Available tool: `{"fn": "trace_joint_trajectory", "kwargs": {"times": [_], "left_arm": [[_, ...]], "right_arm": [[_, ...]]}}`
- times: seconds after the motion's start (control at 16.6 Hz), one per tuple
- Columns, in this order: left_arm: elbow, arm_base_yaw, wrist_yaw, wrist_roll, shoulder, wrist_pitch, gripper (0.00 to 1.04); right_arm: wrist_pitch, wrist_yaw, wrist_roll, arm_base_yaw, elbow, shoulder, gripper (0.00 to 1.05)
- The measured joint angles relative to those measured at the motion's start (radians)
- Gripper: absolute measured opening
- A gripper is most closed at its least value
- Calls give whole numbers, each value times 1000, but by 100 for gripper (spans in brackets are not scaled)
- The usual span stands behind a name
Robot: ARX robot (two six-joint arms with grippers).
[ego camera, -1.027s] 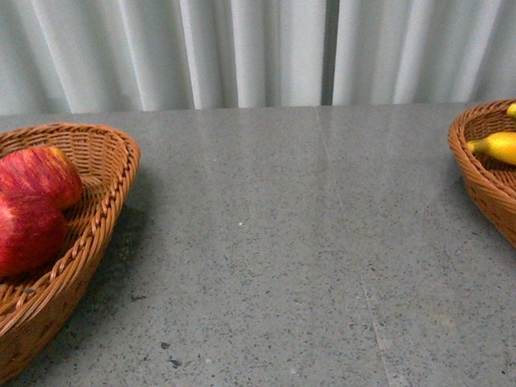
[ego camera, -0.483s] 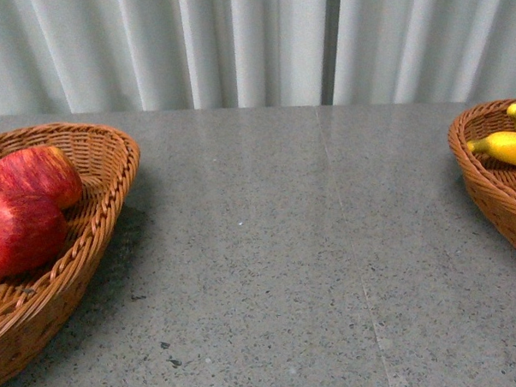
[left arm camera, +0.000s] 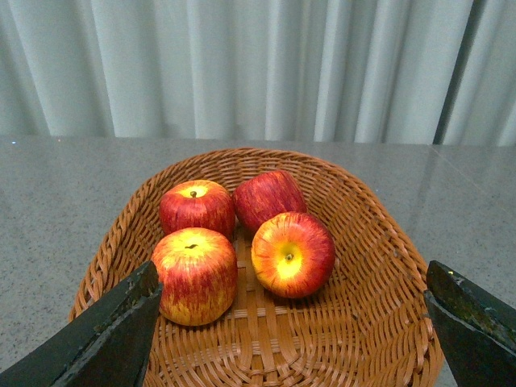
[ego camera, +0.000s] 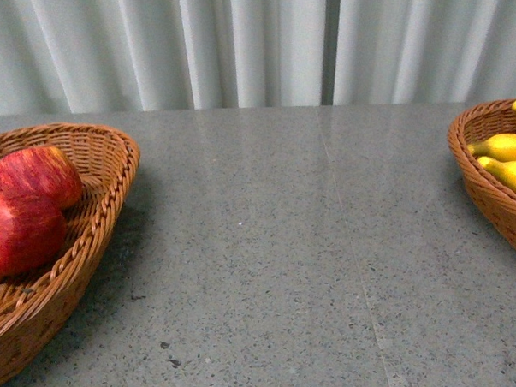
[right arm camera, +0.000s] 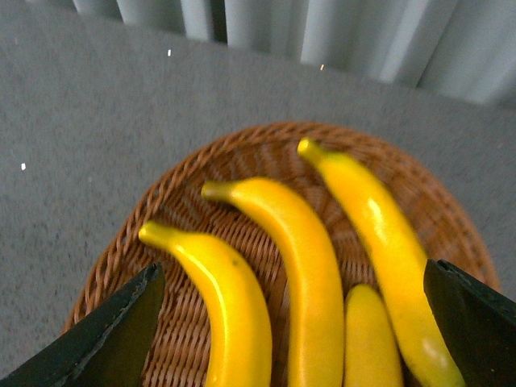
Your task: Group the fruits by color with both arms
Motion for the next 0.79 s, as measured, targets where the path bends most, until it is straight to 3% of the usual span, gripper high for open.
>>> {"fn": "trace_joint_trajectory", "kwargs": {"times": [0.3,0.48,0.54,0.66,0.72,0.79], "left_arm": [[0,0,0,0,0,0,98],[0,0,0,0,0,0,98],[0,0,0,0,0,0,98],[0,0,0,0,0,0,98],[0,0,-1,0,0,0,98],[0,0,-1,0,0,0,98]], "right_arm": [[154,6,248,-30,-34,-244,98],[180,-40,340,-146,-220,-509,96],[199,47,355,-160,-312,-649,84],[49,27,364,-190,-510,-960,60],[46,75,365,-159,-592,-1078,47],[53,89,365,-142,-608,-1102,43]]}}
